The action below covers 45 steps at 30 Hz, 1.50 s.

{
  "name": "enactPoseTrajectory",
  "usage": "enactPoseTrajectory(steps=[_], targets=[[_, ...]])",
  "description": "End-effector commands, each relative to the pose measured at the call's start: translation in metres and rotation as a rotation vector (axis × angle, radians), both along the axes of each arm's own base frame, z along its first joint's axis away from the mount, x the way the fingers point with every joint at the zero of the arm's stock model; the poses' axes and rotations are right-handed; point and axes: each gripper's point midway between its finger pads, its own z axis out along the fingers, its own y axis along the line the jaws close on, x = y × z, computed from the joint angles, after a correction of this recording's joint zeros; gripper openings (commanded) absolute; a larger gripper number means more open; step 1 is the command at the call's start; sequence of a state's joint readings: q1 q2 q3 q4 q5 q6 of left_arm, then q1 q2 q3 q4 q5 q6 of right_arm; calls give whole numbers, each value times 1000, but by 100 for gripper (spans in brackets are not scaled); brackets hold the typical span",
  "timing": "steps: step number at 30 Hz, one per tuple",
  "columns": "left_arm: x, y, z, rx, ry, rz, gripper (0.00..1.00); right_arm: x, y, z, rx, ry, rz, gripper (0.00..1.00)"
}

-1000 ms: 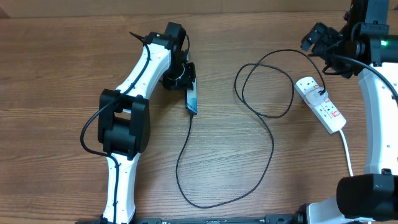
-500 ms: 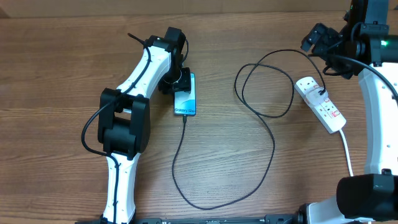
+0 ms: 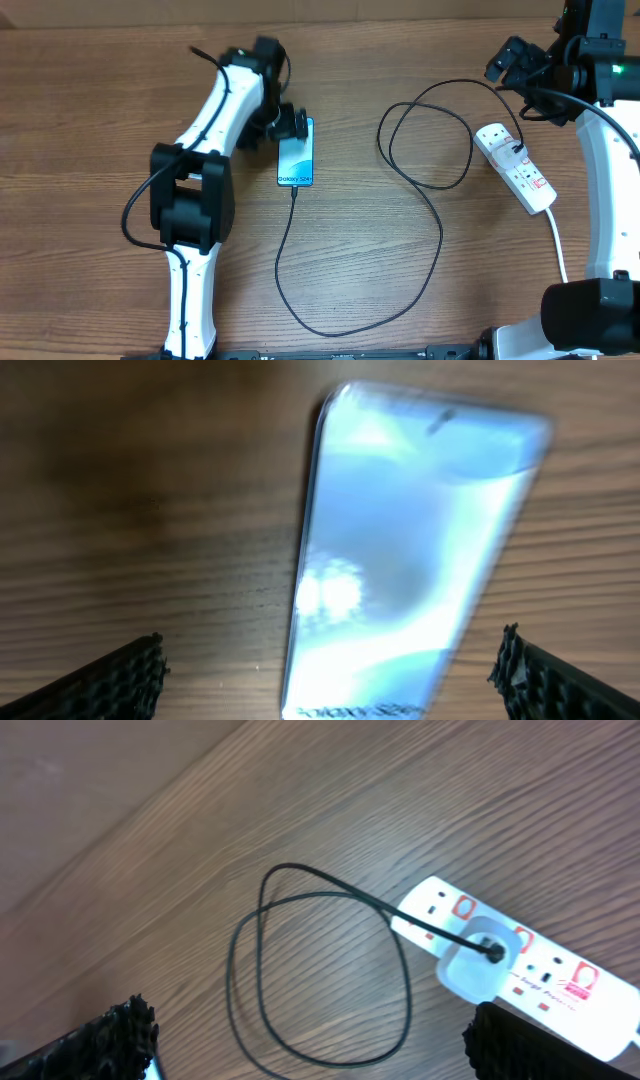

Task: Plug charger to phone and switch on socket
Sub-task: 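Open the left gripper and lift it away from the phone, then move the right gripper over the white power strip's orange switch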

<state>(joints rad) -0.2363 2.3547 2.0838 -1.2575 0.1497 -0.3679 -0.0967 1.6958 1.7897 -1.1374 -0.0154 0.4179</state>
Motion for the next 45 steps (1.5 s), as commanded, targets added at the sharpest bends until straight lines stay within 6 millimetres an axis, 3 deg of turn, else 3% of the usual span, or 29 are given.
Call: enactPoseTrajectory(steps=[1,5,9,11,12,15,21,27,32,39,45], targets=[[22,-5,92,-97,-191,21,100,4,-17,-10,-77,28,-52,100],[11,4,184,-105,-370,-4,99,5,-30,-14,-143,45,-95,100],[-39,42,263,10,-505,41,100,9,-39,-10,-172,21,-128,100],[-58,56,283,37,-536,61,100,12,-41,-8,-151,1,-165,100],[-79,67,298,42,-546,79,99,14,-43,-7,-130,-13,-200,100],[-106,84,308,61,-528,111,100,15,-41,-7,-123,-16,-198,100],[-130,105,307,91,-493,164,99,9,-42,-11,-142,16,-176,100],[-173,131,278,207,-412,296,99,0,-51,-15,-168,55,-164,100],[-198,118,245,109,-437,276,100,-5,-73,-15,-166,60,-215,100],[-201,108,199,-31,-596,368,100,-13,-102,-15,-165,66,-286,100],[-201,108,157,-50,-549,468,100,-17,-110,-15,-164,71,-306,100]])
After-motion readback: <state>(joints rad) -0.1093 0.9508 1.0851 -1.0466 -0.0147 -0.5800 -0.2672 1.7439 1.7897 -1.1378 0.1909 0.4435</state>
